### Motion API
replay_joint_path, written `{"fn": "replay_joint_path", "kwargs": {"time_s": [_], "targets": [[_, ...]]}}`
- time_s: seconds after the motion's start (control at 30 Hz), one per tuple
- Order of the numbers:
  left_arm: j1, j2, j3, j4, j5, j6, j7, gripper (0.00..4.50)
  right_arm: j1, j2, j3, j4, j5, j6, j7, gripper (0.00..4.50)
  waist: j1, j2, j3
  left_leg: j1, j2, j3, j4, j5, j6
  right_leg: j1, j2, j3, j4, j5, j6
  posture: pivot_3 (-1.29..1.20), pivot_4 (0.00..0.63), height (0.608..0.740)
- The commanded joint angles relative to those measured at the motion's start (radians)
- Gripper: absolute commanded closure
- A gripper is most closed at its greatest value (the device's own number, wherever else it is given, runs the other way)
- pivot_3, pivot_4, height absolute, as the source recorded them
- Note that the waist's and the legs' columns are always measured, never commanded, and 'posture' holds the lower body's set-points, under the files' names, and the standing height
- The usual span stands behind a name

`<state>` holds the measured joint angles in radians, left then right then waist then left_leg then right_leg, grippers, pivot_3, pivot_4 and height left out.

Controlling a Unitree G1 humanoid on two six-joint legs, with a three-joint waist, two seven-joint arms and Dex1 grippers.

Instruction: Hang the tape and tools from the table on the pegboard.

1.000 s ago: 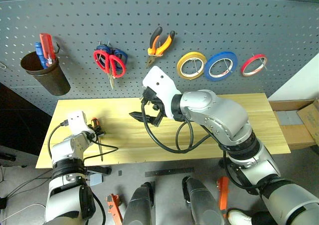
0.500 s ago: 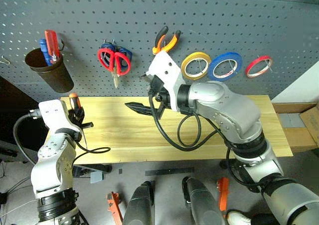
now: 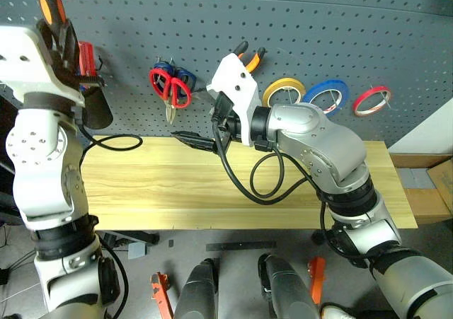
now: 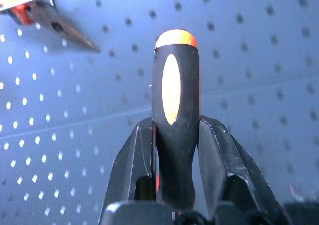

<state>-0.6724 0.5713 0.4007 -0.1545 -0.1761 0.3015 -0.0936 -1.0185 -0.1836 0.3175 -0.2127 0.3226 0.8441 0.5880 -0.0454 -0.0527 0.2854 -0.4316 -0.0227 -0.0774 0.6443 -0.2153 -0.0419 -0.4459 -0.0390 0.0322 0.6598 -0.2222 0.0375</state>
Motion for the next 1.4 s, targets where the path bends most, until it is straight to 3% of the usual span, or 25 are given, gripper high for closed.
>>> {"fn": "replay_joint_path", "kwargs": {"time_s": [0.03,0.37,0.7,0.93,1.07,1.27,1.4], "targets": [[-0.115,0.046,0.039,0.142,0.004,-0.104,0.01,3.67,-0.039,0.008,-0.006,0.003,-0.024,-0.05,0.004,0.0,0.0,0.0,0.0,0.0,0.0,0.0,0.0,0.001,-0.001,0.0,0.0,0.0,0.0,0.0,0.0,-0.01,0.159,0.74],[-0.259,0.075,0.002,0.394,0.018,-0.273,-0.015,3.67,-0.044,0.012,0.001,0.02,-0.055,-0.072,0.012,0.0,0.0,-0.004,-0.006,-0.001,0.0,0.001,0.0,0.002,-0.003,-0.002,0.0,0.0,0.002,0.0,0.0,-0.04,0.153,0.74],[-0.11,0.06,0.012,0.459,0.055,-0.362,0.011,3.67,-0.032,0.026,-0.019,0.009,-0.054,-0.07,0.007,0.0,-0.012,-0.004,-0.019,-0.001,0.0,0.002,0.001,0.002,-0.003,-0.004,0.0,0.002,0.005,0.0,0.0,-0.05,0.152,0.74],[-0.099,0.046,0.003,0.472,0.041,-0.396,0.015,1.36,-0.042,0.046,-0.054,0.016,-0.046,-0.075,-0.003,0.0,-0.012,-0.011,-0.029,-0.002,0.0,0.002,0.001,0.002,-0.003,-0.004,0.0,0.002,0.006,0.0,-0.001,-0.05,0.144,0.74],[-0.108,0.021,-0.002,0.383,0.023,-0.38,0.032,0.04,-0.038,0.041,-0.072,0.003,-0.04,-0.079,-0.001,0.0,-0.012,-0.012,-0.041,-0.002,0.0,0.002,0.001,0.002,-0.003,-0.004,0.0,0.002,0.005,0.0,0.0,-0.06,0.131,0.74],[-0.053,-0.026,-0.084,0.046,-0.085,-0.183,-0.052,0.04,0.058,-0.068,-0.144,-0.137,0.055,-0.062,0.095,0.0,-0.009,-0.016,-0.062,-0.002,0.0,0.001,0.001,0.002,-0.003,-0.003,0.0,0.002,0.005,0.001,0.0,-0.04,0.105,0.74],[0.093,-0.029,-0.145,-0.159,-0.214,0.013,-0.149,0.04,0.151,-0.169,-0.173,-0.202,0.1,-0.014,0.125,0.0,-0.013,-0.003,-0.094,0.001,0.0,0.003,0.001,0.001,-0.001,0.0,0.0,0.005,0.003,0.0,0.0,-0.03,0.091,0.74]]}}
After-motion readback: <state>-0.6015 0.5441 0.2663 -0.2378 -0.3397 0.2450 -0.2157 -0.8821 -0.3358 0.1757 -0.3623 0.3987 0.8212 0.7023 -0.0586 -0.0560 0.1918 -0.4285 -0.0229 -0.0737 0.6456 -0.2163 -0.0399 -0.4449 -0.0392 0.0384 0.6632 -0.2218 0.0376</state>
